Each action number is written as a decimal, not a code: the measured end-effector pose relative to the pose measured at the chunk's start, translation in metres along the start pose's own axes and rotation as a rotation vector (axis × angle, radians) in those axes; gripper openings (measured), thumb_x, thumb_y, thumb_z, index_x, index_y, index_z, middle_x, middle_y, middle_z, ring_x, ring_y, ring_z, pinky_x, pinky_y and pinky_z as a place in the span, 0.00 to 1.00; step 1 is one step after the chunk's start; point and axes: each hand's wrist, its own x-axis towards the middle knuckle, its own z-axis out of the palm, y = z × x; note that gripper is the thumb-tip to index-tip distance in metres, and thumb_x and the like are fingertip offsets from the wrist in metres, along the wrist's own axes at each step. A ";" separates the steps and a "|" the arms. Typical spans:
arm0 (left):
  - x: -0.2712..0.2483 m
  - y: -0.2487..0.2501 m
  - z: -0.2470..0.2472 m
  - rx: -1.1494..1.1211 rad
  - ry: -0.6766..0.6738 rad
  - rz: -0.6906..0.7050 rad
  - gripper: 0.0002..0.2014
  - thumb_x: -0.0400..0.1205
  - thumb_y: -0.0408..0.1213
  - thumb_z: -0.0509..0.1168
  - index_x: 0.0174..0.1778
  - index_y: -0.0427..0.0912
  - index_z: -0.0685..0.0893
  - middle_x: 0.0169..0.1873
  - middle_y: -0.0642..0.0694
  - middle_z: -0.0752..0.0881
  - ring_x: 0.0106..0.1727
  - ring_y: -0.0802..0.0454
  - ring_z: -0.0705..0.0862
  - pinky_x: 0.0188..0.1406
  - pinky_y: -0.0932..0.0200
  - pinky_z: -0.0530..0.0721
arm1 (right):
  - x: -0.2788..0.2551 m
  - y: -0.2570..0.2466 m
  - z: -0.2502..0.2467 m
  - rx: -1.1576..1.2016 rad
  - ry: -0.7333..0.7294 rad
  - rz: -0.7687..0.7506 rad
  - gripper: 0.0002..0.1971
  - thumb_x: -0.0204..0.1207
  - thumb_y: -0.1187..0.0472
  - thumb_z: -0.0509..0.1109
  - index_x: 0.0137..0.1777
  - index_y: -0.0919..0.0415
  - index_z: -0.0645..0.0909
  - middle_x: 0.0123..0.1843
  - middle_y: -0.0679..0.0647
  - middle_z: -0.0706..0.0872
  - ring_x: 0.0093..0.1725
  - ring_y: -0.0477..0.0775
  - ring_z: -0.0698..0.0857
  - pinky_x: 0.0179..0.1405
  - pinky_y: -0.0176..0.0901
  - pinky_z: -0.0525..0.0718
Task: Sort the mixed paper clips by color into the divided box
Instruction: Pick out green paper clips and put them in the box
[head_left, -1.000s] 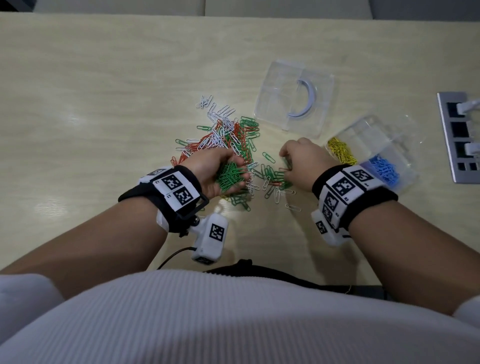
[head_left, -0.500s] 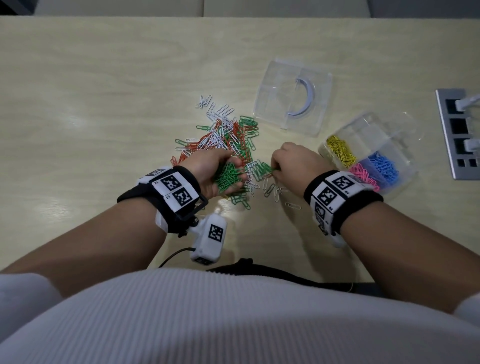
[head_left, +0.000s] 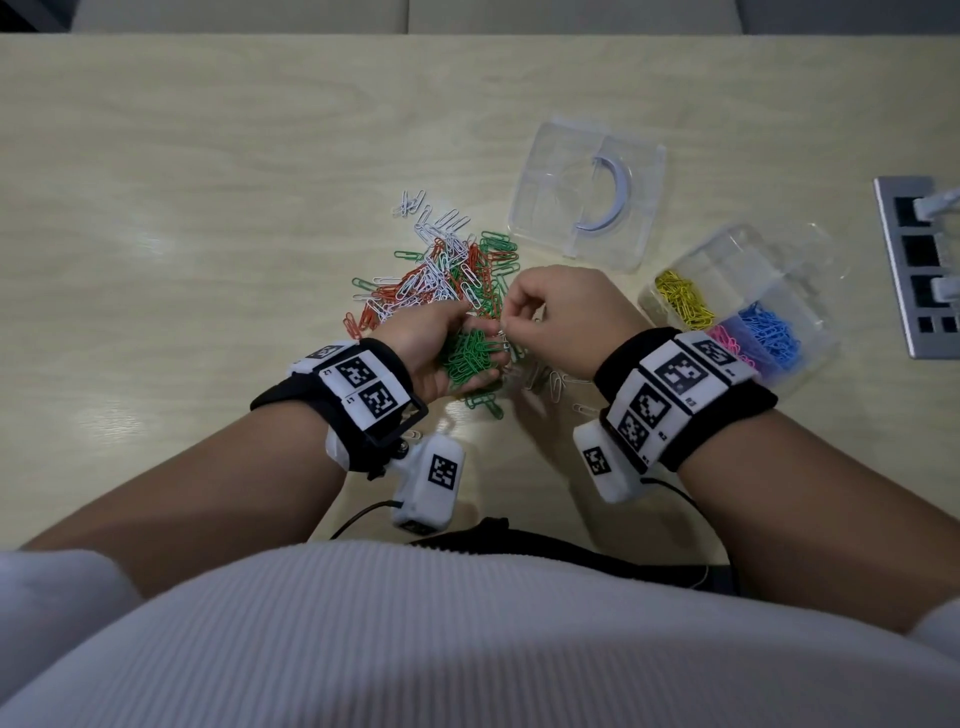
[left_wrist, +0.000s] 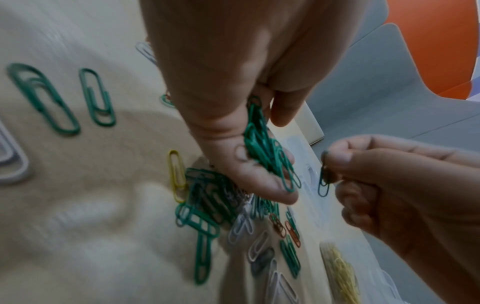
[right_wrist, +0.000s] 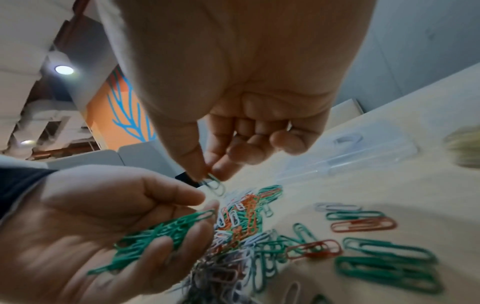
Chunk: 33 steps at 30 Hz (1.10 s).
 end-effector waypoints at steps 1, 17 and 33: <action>0.000 0.000 0.001 -0.004 -0.004 -0.001 0.21 0.88 0.45 0.52 0.37 0.37 0.82 0.31 0.39 0.86 0.33 0.47 0.87 0.26 0.60 0.87 | 0.002 0.000 0.000 -0.036 0.037 0.011 0.03 0.74 0.57 0.69 0.41 0.53 0.84 0.39 0.46 0.86 0.41 0.47 0.83 0.42 0.41 0.80; -0.001 -0.003 -0.008 -0.039 0.009 -0.010 0.20 0.88 0.43 0.53 0.36 0.37 0.82 0.28 0.40 0.85 0.29 0.48 0.87 0.23 0.61 0.86 | 0.003 0.033 0.020 -0.421 -0.118 0.229 0.08 0.77 0.55 0.67 0.53 0.56 0.79 0.51 0.55 0.81 0.50 0.59 0.82 0.48 0.49 0.82; 0.001 -0.004 -0.013 0.023 0.075 -0.009 0.19 0.88 0.42 0.54 0.36 0.38 0.82 0.27 0.41 0.86 0.29 0.49 0.88 0.24 0.61 0.86 | 0.011 0.023 0.040 -0.379 -0.025 0.089 0.10 0.79 0.61 0.66 0.58 0.62 0.77 0.56 0.59 0.76 0.55 0.63 0.80 0.51 0.52 0.82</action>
